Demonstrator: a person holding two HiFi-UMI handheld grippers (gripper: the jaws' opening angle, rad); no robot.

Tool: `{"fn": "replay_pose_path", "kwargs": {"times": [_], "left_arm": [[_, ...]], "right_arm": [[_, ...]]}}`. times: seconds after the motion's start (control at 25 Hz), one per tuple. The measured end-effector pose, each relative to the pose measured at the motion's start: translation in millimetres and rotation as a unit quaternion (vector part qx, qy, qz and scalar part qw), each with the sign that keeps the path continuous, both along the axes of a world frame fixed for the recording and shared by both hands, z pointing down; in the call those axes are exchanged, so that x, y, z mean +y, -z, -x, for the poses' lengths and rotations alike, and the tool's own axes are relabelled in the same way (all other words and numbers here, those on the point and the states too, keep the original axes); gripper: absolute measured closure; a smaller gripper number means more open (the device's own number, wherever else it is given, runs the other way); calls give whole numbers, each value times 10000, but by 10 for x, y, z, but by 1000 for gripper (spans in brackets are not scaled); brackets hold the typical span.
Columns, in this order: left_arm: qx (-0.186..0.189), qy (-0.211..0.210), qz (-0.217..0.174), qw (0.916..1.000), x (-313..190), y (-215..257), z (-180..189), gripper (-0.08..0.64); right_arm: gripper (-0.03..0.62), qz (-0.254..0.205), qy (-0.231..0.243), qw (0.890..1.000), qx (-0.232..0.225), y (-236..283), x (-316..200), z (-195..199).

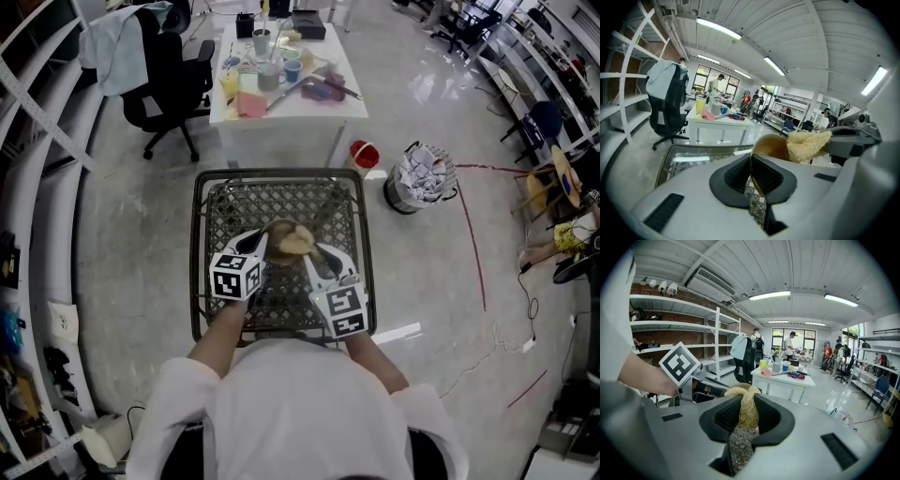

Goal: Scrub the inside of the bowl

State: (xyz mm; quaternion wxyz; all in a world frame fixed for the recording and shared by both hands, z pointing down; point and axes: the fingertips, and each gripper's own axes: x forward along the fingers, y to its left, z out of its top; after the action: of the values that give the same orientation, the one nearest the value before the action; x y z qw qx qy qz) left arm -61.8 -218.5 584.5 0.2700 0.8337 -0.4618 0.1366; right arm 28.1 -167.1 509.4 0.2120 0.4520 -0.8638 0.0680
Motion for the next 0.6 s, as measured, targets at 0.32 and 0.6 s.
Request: {"fn": "replay_pose_path", "kwargs": {"times": [0.32, 0.6], "left_arm": [[-143, 21, 429, 9990, -21, -368, 36, 517], [-176, 40, 915, 9956, -8, -757, 16, 517]], "right_arm": [[503, 169, -100, 9998, 14, -88, -11, -78], [503, 308, -139, 9994, 13, -195, -41, -98]]}}
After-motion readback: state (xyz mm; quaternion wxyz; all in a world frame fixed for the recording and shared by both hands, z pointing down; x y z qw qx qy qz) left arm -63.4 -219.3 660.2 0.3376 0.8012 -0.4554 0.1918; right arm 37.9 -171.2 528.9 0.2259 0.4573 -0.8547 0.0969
